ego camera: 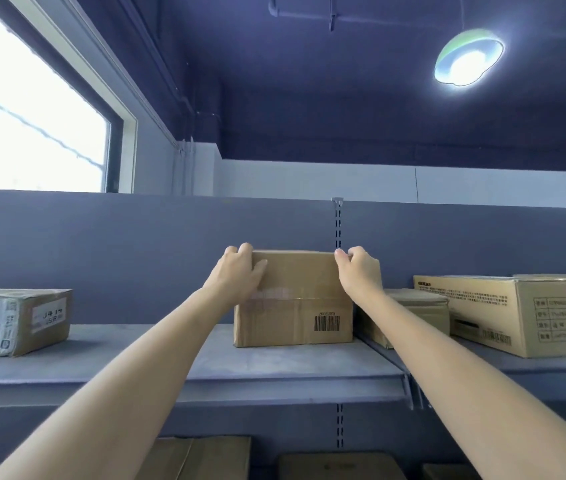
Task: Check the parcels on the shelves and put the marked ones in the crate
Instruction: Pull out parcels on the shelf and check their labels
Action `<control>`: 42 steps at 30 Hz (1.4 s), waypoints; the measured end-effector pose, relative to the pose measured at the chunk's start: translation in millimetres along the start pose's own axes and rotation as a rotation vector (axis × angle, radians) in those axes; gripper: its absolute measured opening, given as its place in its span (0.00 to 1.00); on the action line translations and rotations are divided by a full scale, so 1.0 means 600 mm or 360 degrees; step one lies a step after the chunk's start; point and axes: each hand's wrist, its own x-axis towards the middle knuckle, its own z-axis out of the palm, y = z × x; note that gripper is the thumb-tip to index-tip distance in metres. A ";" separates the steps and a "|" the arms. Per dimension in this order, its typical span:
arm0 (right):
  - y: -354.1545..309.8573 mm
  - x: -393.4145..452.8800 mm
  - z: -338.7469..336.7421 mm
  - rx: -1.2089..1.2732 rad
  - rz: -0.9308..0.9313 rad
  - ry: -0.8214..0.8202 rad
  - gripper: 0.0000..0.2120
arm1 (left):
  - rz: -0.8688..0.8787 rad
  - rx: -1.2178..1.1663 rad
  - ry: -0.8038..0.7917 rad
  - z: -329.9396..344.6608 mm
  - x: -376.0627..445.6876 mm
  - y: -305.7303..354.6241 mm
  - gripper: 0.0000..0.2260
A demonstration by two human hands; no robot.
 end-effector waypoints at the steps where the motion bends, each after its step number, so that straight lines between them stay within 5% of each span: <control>1: -0.003 -0.008 -0.005 0.0031 -0.0030 0.0081 0.17 | 0.0006 -0.0061 0.0056 -0.008 -0.006 0.004 0.16; 5: -0.026 -0.060 -0.041 0.0149 -0.0146 0.0329 0.17 | -0.0058 -0.0249 0.0260 -0.060 -0.039 0.010 0.15; 10: -0.061 -0.145 -0.072 0.0278 -0.0071 0.0132 0.24 | -0.0226 -0.0381 0.0548 -0.114 -0.112 -0.027 0.13; 12: -0.069 -0.180 -0.074 0.0232 -0.0117 0.0027 0.27 | -0.0325 -0.0481 0.0511 -0.125 -0.147 -0.040 0.18; 15: -0.070 -0.225 -0.060 0.0226 -0.0281 -0.0008 0.18 | -0.0410 -0.0559 0.0368 -0.128 -0.193 -0.055 0.25; 22: -0.053 -0.289 -0.032 0.0320 -0.0154 -0.0060 0.22 | -0.0401 -0.0567 0.0211 -0.124 -0.265 -0.075 0.30; 28: -0.107 -0.269 -0.069 0.0464 -0.0113 -0.0004 0.33 | -0.0504 -0.0730 0.0228 -0.173 -0.228 -0.068 0.29; 32: -0.141 -0.239 -0.072 0.0306 -0.0134 -0.0323 0.40 | -0.0595 -0.0847 0.0125 -0.191 -0.190 -0.050 0.27; 35: -0.145 -0.232 -0.056 0.0280 -0.0028 -0.0529 0.44 | -0.0737 -0.1151 0.0010 -0.191 -0.185 -0.038 0.19; 39: -0.128 -0.248 -0.054 0.0334 -0.0183 -0.0454 0.42 | -0.0690 -0.1438 0.0144 -0.186 -0.199 -0.046 0.18; 42: -0.112 -0.270 -0.058 0.0561 -0.0440 -0.0384 0.33 | -0.0722 -0.1817 0.0243 -0.198 -0.207 -0.061 0.27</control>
